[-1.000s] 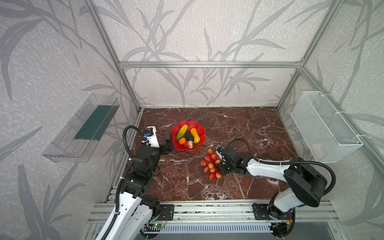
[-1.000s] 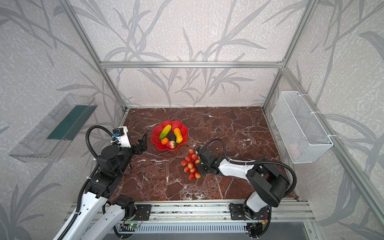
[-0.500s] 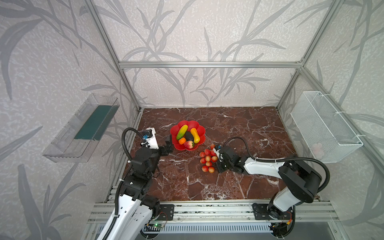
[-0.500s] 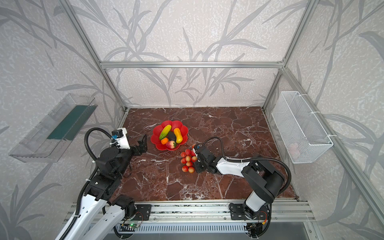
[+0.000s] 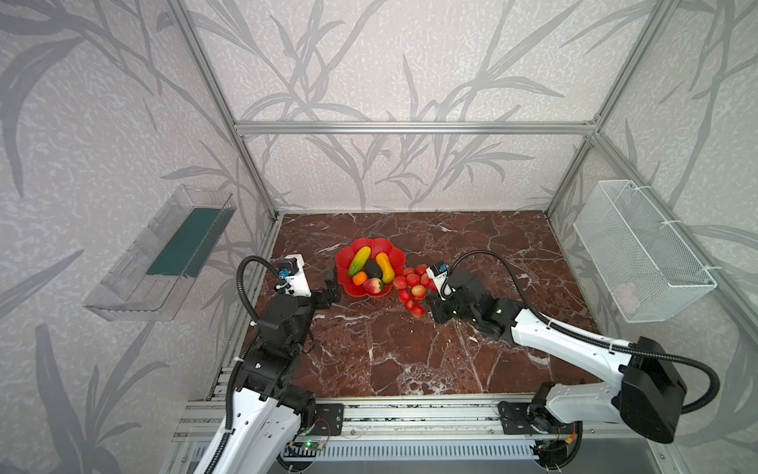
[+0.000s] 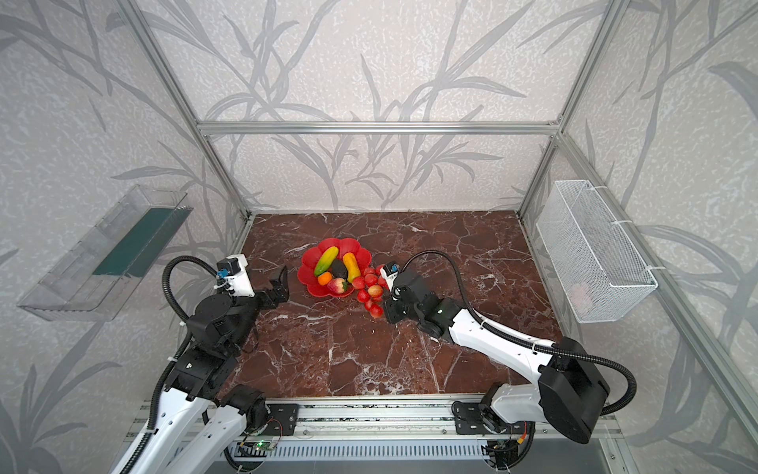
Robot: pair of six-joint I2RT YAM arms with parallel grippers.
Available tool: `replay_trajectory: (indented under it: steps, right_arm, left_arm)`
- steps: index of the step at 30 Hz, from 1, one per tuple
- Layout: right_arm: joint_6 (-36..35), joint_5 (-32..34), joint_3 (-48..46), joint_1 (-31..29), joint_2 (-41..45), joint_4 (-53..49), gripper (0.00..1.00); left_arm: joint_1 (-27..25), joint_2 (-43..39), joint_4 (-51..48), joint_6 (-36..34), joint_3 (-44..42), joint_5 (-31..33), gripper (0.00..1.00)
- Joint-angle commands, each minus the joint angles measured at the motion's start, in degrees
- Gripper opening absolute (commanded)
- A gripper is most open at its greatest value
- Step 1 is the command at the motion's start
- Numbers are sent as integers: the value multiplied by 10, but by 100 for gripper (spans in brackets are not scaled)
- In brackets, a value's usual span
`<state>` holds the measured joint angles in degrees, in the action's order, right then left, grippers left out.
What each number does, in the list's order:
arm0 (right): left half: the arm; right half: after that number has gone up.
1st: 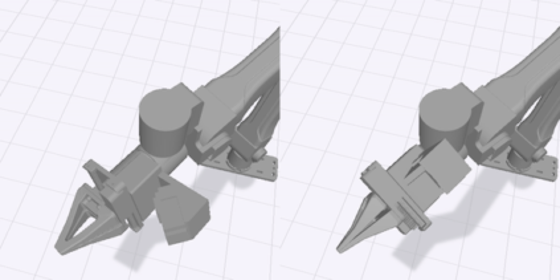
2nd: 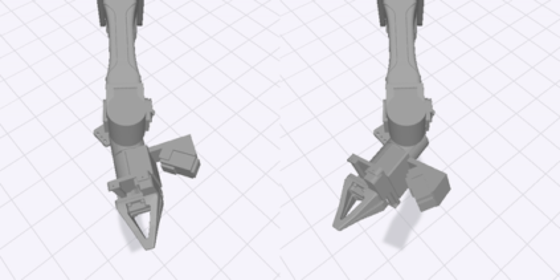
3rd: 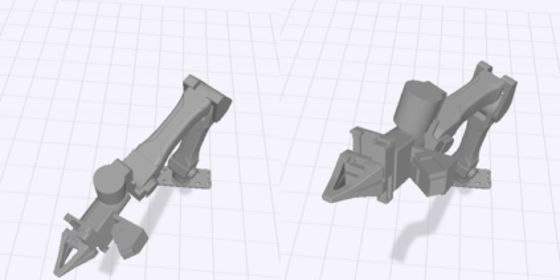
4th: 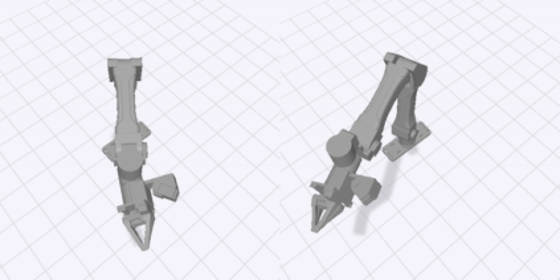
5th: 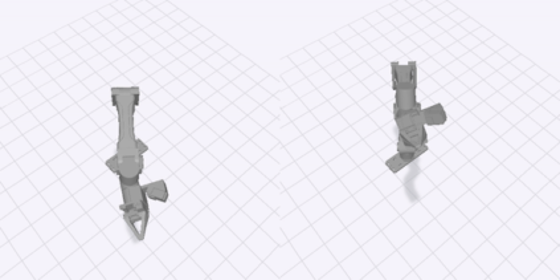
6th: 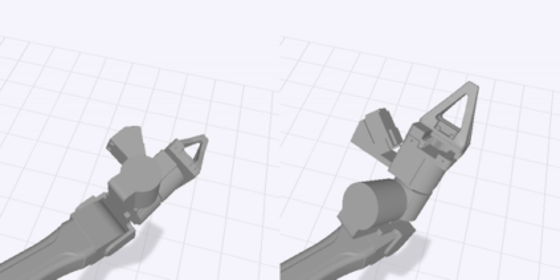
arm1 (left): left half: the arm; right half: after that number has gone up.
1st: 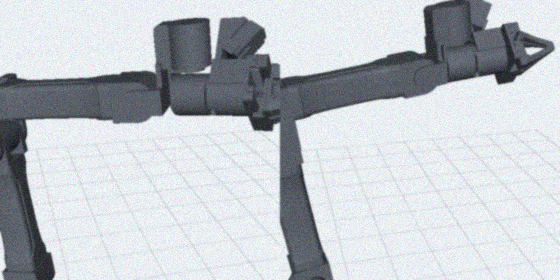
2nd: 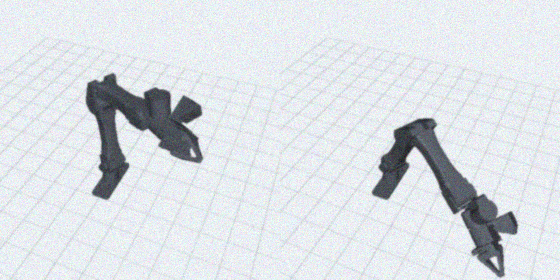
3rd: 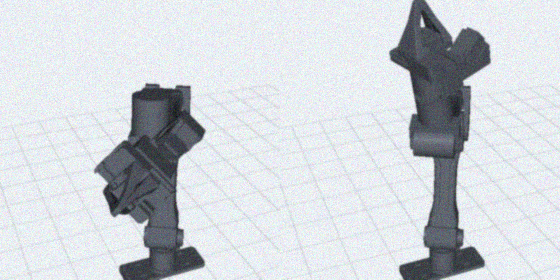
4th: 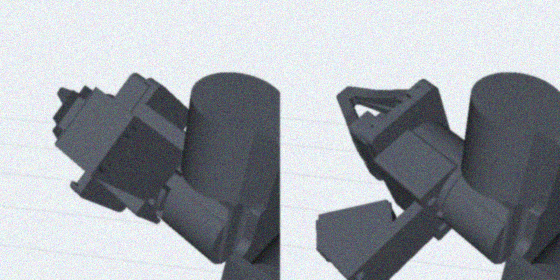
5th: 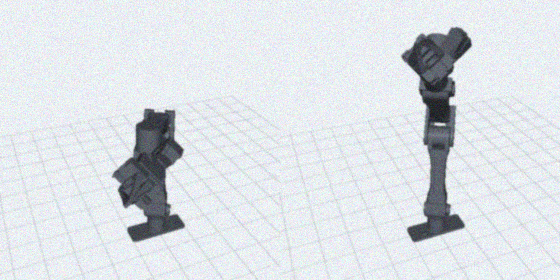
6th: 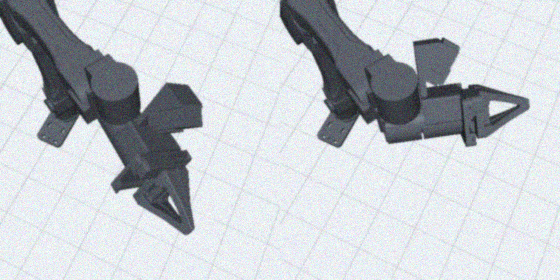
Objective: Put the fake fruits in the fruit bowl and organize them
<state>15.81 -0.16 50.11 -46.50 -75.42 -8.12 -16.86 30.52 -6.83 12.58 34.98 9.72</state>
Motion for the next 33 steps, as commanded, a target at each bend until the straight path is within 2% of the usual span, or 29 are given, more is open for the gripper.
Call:
replay_trajectory:
  steps: [1, 9, 15, 25, 27, 31, 33]
  right_arm:
    - [-24, -4, 50, -3, -12, -8, 0]
    - [-45, -37, 175, -1, -133, 19, 0]
    - [-56, -61, 277, 12, -264, 47, 0]
    - [-59, -147, 391, 59, -428, 106, 0]
    - [-58, -150, 398, 65, -443, 100, 10]
    - [-57, -158, 389, 73, -442, 96, 38]
    - [-50, -161, 377, 77, -434, 100, 47]
  left_arm:
    - [-1, -6, 16, 7, -9, 12, 96]
    - [-1, -17, 17, 5, -13, 19, 97]
    - [-1, -23, 21, 8, -20, 25, 98]
    - [-1, -30, 37, 0, -34, 62, 98]
    - [-1, -30, 44, -2, -43, 75, 98]
    - [-1, -30, 64, -4, -67, 102, 98]
    - [-1, -27, 84, -7, -84, 115, 98]
